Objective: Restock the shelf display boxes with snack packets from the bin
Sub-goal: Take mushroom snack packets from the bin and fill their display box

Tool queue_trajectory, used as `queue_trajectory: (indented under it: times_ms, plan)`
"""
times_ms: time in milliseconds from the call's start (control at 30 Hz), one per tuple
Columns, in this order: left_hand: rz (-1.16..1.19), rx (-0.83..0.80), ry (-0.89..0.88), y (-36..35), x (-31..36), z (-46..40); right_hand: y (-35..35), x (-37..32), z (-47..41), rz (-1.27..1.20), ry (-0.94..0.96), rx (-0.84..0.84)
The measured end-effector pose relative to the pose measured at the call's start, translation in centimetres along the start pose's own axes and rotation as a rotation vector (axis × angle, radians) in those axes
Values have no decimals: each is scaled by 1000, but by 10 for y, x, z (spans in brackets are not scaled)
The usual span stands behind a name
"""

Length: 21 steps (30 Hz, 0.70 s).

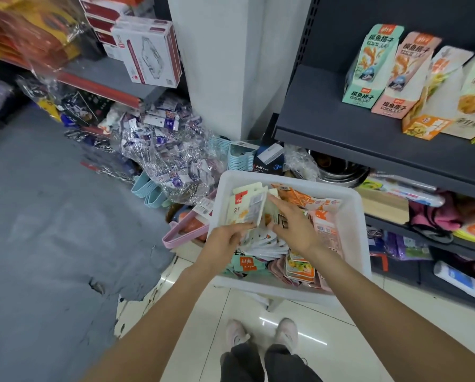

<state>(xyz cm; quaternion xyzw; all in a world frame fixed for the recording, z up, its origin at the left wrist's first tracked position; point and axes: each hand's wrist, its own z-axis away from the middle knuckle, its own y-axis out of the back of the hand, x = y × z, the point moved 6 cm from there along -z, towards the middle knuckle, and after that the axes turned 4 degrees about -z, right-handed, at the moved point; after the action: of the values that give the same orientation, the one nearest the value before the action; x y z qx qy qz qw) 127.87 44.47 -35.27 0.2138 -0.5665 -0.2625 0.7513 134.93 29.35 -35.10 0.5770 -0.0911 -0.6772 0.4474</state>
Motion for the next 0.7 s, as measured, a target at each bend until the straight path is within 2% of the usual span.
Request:
queue_trajectory:
  times_ms: [67, 133, 233, 333, 433, 533, 700]
  plan:
    - [33, -25, -54, -1, 9, -3, -3, -2, -5, 31, 26, 24]
    - [76, -45, -59, -3, 12, -6, -1, -2, -8, 18, 69, 116]
    - [181, 3, 19, -2, 5, -7, 15, -3, -3, -36, 98, 285]
    - [245, 45, 129, -2, -10, -6, 41, -5, 9, 23, 54, 465]
    - [202, -38, 196, -10, -15, -8, 53, -6, 13, 50, 76, 426]
    - [191, -104, 235, -16, -16, -14, 57, -13, 14, -28, 144, 362]
    - [193, -101, 247, -22, -23, -16, 61, -22, 19, -162, 115, 407]
